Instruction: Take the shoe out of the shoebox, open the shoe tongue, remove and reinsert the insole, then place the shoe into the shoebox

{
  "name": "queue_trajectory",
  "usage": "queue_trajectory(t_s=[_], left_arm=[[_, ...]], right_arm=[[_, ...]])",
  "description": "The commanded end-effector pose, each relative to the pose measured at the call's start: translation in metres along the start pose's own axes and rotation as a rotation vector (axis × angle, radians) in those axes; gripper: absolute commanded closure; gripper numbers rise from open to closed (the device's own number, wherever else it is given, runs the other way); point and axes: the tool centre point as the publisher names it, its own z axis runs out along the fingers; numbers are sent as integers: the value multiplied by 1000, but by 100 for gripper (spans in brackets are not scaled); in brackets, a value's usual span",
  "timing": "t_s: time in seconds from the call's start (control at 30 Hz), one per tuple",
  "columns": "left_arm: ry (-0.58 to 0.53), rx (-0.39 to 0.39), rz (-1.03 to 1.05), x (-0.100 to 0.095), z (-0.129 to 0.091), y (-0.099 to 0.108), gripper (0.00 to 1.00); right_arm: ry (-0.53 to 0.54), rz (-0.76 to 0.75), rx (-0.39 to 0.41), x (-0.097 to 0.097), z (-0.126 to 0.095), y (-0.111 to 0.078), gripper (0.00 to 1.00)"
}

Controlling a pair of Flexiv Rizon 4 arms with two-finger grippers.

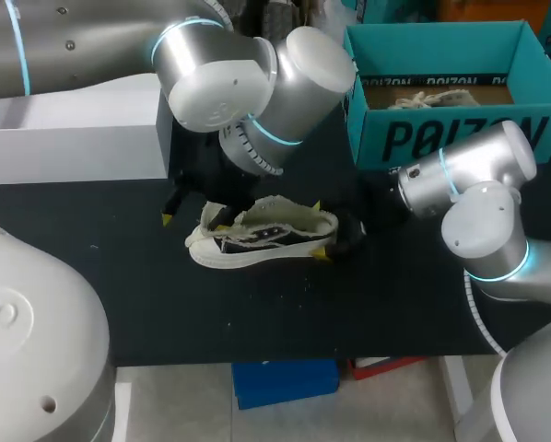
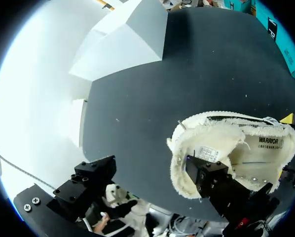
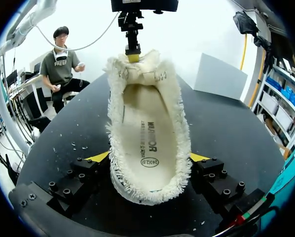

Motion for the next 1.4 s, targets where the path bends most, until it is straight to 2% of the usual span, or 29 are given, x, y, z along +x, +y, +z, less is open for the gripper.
queue_trajectory(t_s=[0.03, 0.27, 0.43, 0.47, 0.5, 0.53, 0.6, 0.63, 0.77, 0.87, 0.9, 0.93, 1.07, 1.13, 1.4], left_arm=[[29, -21, 1, -4, 20, 2, 0], [32, -48, -4, -6, 31, 4, 0], [85, 30, 69, -14, 10, 5, 0], [111, 66, 117, -15, 3, 6, 22], [151, 112, 179, -17, -7, 7, 56], [175, 128, 215, -18, -12, 8, 63], [208, 203, 320, -20, -25, 10, 86], [261, 237, 402, -21, -33, 12, 98], [396, 352, 762, -17, -58, 13, 100], [549, 406, 1150, -6, -73, 9, 100], [589, 465, 1291, 0, -79, 7, 100], [616, 465, 1346, 4, -82, 5, 100], [689, 473, 1468, 31, -95, -10, 100], [723, 450, 1538, 48, -99, -17, 100], [735, 455, 1568, 48, -99, -17, 100]], right_arm=[[0, 2, 0, -2, -1, -3, 100], [0, 2, 0, -2, -1, -3, 100], [0, 2, 0, -2, -1, -3, 100], [0, 2, 0, -2, -1, -3, 100], [0, 2, 0, -2, -1, -3, 100], [0, 2, 0, -2, -1, -3, 100], [0, 2, 0, -2, -1, -3, 100], [0, 2, 0, -2, -1, -3, 100], [0, 2, 0, -2, -1, -3, 100], [0, 2, 0, -2, -1, -3, 100], [0, 2, 0, -2, -1, -3, 100], [0, 2, 0, -2, -1, -3, 100], [0, 2, 0, -2, -1, -3, 100], [0, 2, 0, -2, -1, -3, 100], [0, 2, 0, -2, -1, -3, 100]])
